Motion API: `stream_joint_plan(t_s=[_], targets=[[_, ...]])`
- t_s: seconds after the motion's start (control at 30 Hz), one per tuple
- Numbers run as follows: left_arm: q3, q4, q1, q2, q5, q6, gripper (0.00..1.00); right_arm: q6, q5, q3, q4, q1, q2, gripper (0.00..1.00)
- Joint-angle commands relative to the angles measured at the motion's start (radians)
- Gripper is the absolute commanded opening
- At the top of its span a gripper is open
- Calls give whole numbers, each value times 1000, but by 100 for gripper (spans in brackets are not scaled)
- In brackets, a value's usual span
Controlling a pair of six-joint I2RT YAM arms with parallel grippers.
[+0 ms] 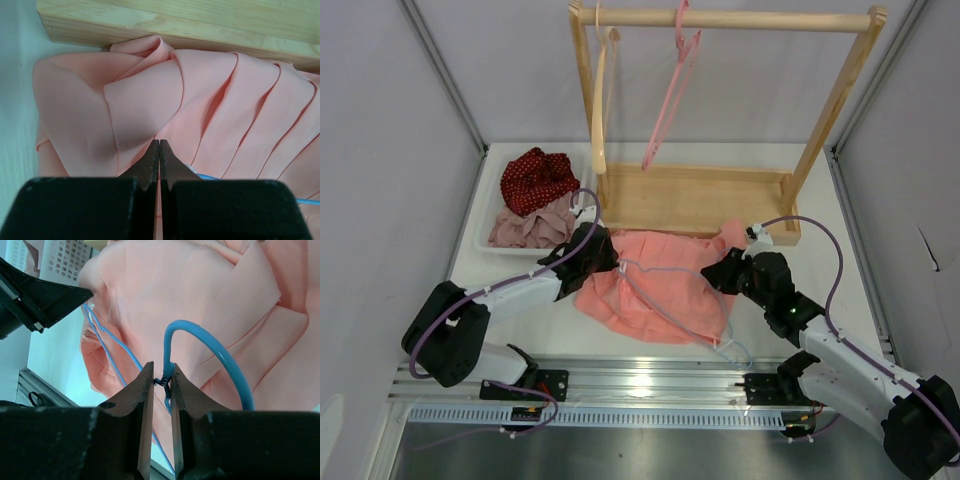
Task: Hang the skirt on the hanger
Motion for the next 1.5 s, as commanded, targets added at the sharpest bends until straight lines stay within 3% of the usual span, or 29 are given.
stream_joint_plan(t_s=[0.0, 0.3, 0.5, 0.67, 1.03, 1.47], targets=[[44, 29, 12, -5, -1, 10, 0, -32, 8, 44, -30, -7, -1, 0], [40, 32, 13, 2, 17, 15, 0, -39, 8, 46, -41, -33, -4, 0], [15, 46, 19, -14, 119, 8, 0, -41, 3, 44, -42, -39, 0, 0], [-15, 37, 31, -63, 137, 14, 15, -42, -13, 37, -28, -39, -4, 0], [46, 61, 119, 45, 447, 56, 21, -44, -43, 23, -8, -41, -14, 0], [110, 10, 219, 108, 667, 136, 27, -47, -67, -5, 15, -42, -8, 0]])
